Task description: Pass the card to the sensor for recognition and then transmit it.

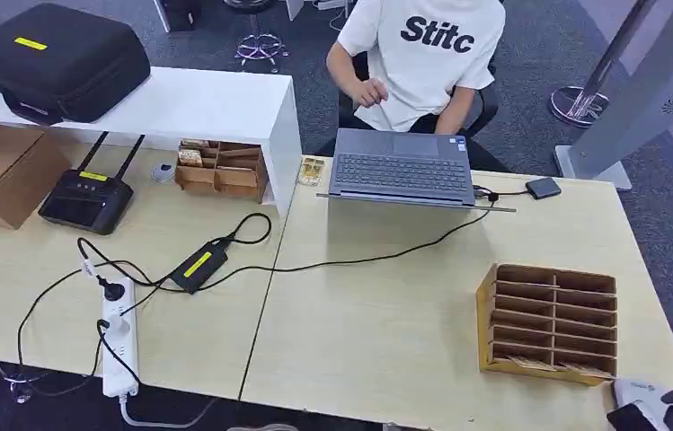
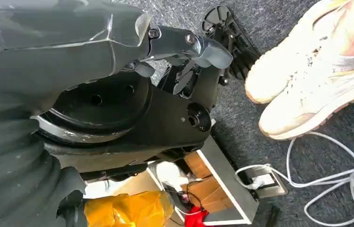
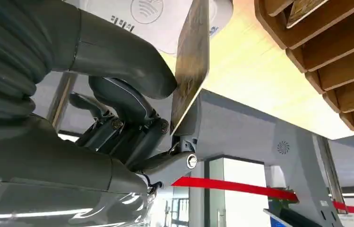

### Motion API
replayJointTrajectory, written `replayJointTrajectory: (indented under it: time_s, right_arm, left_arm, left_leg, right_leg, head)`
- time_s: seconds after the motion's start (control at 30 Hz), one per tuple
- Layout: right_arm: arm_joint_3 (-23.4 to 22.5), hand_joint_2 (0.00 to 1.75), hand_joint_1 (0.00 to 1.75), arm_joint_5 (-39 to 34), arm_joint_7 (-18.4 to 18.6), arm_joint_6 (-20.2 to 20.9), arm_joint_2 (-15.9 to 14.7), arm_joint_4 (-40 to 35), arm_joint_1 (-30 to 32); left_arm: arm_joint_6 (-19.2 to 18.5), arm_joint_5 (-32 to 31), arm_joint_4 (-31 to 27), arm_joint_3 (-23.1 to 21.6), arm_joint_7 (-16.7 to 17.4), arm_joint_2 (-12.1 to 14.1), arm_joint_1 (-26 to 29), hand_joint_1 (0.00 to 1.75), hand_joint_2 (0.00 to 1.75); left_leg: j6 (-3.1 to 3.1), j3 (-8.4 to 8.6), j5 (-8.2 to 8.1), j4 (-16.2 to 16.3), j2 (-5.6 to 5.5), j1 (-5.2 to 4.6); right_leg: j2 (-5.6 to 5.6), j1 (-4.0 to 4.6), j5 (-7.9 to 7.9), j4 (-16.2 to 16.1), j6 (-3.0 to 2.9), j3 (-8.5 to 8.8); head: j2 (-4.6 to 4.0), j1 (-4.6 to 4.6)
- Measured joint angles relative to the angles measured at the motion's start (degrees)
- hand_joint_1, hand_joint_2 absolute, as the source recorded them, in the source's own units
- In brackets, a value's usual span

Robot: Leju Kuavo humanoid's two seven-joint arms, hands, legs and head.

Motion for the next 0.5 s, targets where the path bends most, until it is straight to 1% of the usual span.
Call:
replayJointTrajectory:
  time_s: [0.1,0.2,0.27,0.33,0.43,0.5]
  right_arm:
    - [0.39,1.75,1.75,-1.18,-0.15,0.02,0.04,-0.55,0.28]
    - [1.49,1.75,1.75,-6.13,-0.37,0.42,0.04,-2.54,1.03]
    - [2.19,1.75,1.75,-9.41,0.00,1.27,0.02,-3.92,1.46]
    - [3.00,1.75,1.75,-12.77,0.53,1.20,-0.37,-5.36,1.87]
    - [5.93,1.75,1.75,-17.73,3.17,-0.37,-2.63,-7.28,2.14]
    - [9.82,1.75,1.75,-19.91,7.18,-3.51,-5.32,-8.02,2.11]
  left_arm:
    - [0.00,0.00,0.00,0.00,-0.04,0.00,0.00,0.00,1.75]
    - [-0.11,0.00,0.00,0.00,-0.37,-0.02,0.01,0.00,1.75]
    - [-0.24,0.00,0.00,0.00,-0.42,-0.09,0.01,0.00,1.75]
    - [-0.33,-0.02,0.00,0.00,-0.41,-0.09,0.02,0.00,1.75]
    - [-0.68,-0.18,0.00,0.00,0.22,0.07,0.00,0.00,1.75]
    - [-0.87,-0.37,0.00,-0.09,0.83,0.22,-0.02,0.00,1.75]
  left_leg:
    - [0.00,0.00,0.00,0.00,0.00,0.00]
    - [0.00,0.00,0.00,0.00,0.00,0.00]
    - [0.00,0.00,0.00,0.00,0.00,0.00]
    - [0.00,-0.03,0.00,0.00,0.00,0.00]
    - [0.00,-0.12,-0.01,-0.01,0.02,0.00]
    - [0.01,-0.11,0.00,-0.02,0.04,-0.01]
  right_leg:
    - [0.00,0.00,0.00,0.00,0.00,0.00]
    - [0.00,0.00,0.00,0.00,0.00,0.00]
    - [0.00,0.00,0.00,0.00,0.00,0.00]
    - [0.00,0.00,0.00,0.01,0.00,0.00]
    - [0.02,0.00,0.00,0.03,0.00,0.04]
    - [0.02,-0.01,0.00,0.03,0.00,0.06]
  head:
    - [0.00,0.00]
    - [0.00,0.00]
    - [0.00,-0.02]
    - [0.00,-0.02]
    - [0.00,0.00]
    - [0.00,-0.02]
